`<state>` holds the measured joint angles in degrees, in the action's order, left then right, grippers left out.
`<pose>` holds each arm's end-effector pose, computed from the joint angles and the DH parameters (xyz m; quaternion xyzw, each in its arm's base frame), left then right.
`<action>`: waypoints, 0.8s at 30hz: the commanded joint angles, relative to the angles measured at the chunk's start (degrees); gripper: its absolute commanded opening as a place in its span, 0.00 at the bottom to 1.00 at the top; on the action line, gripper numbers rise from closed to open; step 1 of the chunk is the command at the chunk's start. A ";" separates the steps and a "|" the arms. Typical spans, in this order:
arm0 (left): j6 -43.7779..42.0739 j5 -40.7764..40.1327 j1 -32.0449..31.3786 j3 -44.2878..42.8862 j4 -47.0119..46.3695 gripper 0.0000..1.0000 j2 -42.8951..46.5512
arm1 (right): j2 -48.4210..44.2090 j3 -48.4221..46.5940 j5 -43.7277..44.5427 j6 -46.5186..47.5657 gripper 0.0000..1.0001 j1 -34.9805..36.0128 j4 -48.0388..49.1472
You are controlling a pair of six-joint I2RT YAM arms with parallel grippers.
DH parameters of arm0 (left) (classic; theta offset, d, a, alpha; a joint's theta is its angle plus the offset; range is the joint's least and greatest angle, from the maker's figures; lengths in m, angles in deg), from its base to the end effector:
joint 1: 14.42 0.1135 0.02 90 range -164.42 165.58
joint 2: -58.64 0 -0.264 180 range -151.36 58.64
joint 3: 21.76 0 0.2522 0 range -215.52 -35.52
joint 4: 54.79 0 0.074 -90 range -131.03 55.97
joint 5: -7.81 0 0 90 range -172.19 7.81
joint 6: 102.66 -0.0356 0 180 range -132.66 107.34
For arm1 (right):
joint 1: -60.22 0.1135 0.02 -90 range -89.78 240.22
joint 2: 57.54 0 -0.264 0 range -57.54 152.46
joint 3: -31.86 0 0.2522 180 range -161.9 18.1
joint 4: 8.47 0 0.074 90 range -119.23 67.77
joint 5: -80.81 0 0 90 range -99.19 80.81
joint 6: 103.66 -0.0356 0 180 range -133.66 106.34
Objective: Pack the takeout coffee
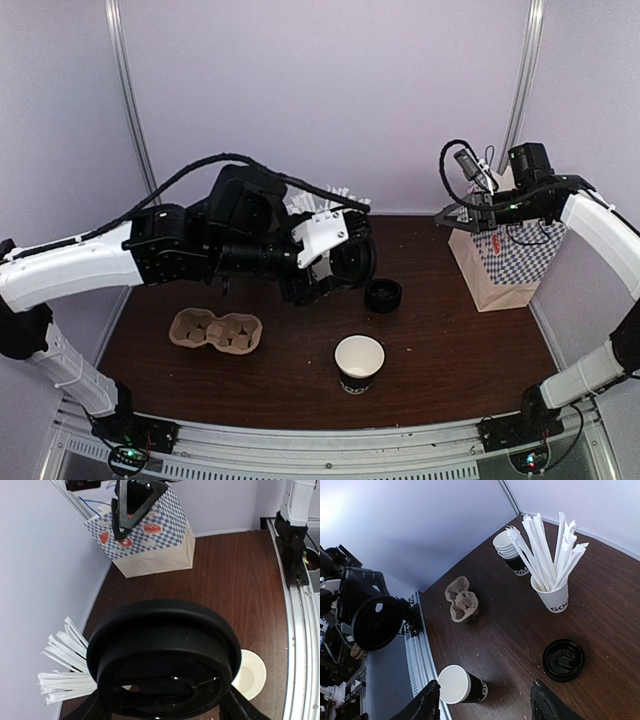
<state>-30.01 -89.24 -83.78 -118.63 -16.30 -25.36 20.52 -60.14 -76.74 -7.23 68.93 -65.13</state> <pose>0.1228 -0.3137 0.3850 0.5561 0.6367 -0.1864 0.5007 0.2664 0.0741 0.3731 -0.3213 0.7255 0.5158 0.3231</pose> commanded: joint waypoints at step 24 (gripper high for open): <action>8.40 13.84 -1.06 -41.81 52.49 0.65 -37.25 | -9.53 8.45 11.06 14.33 0.64 0.03 -7.80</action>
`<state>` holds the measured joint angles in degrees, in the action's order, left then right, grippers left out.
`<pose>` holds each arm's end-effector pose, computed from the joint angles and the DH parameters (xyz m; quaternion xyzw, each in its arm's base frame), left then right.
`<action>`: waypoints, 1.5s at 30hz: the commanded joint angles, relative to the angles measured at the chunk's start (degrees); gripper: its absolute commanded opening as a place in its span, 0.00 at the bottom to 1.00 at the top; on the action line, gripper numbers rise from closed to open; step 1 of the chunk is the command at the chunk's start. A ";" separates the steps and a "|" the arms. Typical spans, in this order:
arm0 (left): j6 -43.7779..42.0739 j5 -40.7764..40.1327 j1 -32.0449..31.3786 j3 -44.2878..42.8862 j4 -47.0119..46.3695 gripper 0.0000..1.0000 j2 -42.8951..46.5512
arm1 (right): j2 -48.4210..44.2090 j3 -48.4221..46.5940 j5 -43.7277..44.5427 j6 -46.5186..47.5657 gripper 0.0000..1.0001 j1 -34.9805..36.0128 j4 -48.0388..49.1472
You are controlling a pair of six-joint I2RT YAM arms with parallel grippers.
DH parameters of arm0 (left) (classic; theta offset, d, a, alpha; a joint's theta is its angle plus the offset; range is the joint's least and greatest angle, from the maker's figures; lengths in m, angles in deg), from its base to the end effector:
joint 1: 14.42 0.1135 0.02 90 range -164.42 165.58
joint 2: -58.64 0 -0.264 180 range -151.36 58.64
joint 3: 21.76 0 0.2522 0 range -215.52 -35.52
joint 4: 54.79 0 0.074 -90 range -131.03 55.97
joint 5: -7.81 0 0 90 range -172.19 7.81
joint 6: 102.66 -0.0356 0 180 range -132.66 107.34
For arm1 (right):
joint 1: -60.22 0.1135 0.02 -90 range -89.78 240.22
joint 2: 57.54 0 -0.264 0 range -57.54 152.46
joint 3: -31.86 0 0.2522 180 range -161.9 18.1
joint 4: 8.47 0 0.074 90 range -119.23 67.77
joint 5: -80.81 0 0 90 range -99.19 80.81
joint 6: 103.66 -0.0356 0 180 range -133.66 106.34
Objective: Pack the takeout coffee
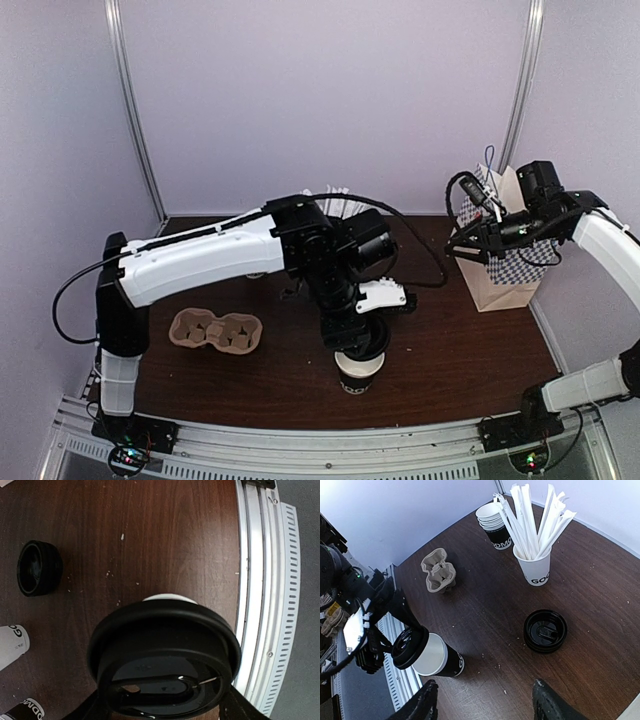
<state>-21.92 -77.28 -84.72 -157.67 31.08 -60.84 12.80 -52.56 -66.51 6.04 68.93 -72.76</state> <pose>0.1422 -0.4061 0.3122 0.6349 0.7506 -0.1269 0.1322 0.2282 0.0653 0.3518 -0.3607 0.7598 0.4203 0.3404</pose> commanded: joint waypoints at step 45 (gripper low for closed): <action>-0.51 -3.65 -0.45 -6.17 9.43 0.67 -7.18 | -3.49 5.53 -0.31 0.15 0.67 0.08 3.35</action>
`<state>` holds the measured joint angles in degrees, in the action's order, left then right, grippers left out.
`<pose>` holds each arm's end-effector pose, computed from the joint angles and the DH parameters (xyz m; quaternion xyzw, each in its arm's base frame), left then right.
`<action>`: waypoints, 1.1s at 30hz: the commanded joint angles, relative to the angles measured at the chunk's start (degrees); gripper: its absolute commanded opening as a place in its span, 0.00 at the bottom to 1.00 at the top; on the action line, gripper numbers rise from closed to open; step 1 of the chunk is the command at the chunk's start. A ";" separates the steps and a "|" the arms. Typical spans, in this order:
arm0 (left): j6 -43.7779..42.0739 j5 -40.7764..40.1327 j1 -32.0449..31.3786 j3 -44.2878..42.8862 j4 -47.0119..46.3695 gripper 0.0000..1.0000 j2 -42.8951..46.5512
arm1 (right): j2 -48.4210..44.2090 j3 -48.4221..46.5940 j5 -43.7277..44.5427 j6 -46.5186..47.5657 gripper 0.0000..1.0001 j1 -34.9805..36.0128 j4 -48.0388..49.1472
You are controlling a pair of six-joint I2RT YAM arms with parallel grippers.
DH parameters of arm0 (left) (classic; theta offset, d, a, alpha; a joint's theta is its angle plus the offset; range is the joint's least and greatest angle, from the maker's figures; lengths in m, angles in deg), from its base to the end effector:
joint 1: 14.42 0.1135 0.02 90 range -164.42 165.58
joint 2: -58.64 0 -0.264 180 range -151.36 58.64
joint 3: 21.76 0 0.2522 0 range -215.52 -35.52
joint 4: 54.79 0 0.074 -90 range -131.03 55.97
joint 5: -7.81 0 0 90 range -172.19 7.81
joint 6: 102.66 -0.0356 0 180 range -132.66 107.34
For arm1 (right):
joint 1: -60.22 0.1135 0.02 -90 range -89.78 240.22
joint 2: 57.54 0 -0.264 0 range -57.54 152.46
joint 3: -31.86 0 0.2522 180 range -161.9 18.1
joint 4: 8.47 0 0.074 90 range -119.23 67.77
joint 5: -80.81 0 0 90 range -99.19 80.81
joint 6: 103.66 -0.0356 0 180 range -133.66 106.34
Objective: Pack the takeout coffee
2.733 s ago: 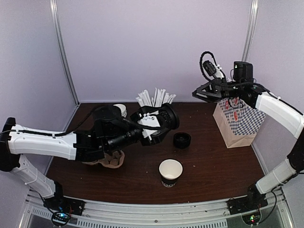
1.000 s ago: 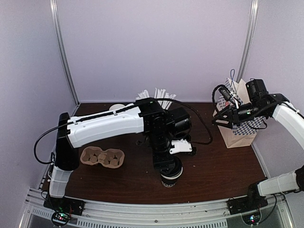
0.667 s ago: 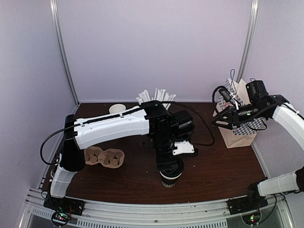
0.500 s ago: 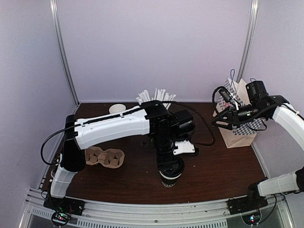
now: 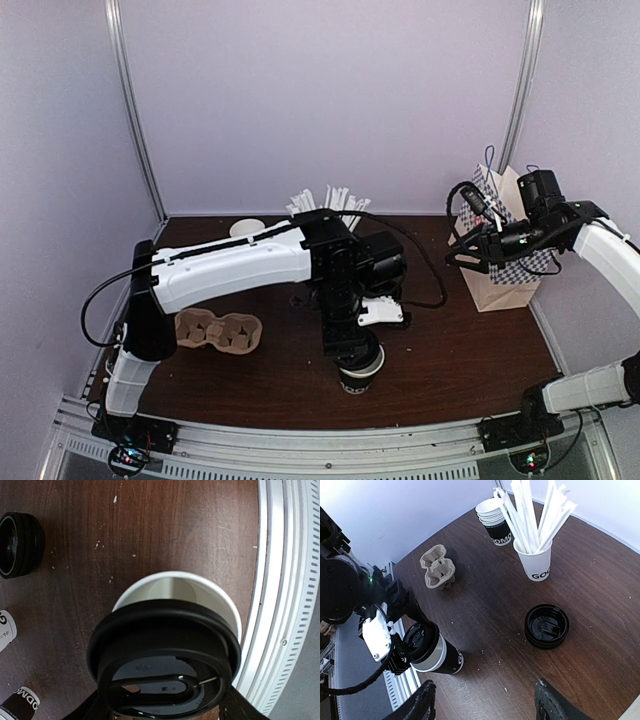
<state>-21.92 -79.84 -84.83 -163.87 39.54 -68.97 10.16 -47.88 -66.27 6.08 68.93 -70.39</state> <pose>0.1477 -0.4194 0.2779 0.6393 0.7635 -0.0627 0.0659 0.2195 0.0639 0.3390 -0.3616 0.7596 0.4178 0.3431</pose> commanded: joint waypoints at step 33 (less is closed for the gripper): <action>-0.35 2.85 -0.34 -4.18 -0.24 0.72 -3.43 | -0.27 1.56 -0.53 0.17 0.67 0.08 1.69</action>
<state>-21.94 -77.90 -84.92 -166.45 39.96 -71.59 10.16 -47.09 -66.32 6.08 68.93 -69.98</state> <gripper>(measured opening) 0.718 0.675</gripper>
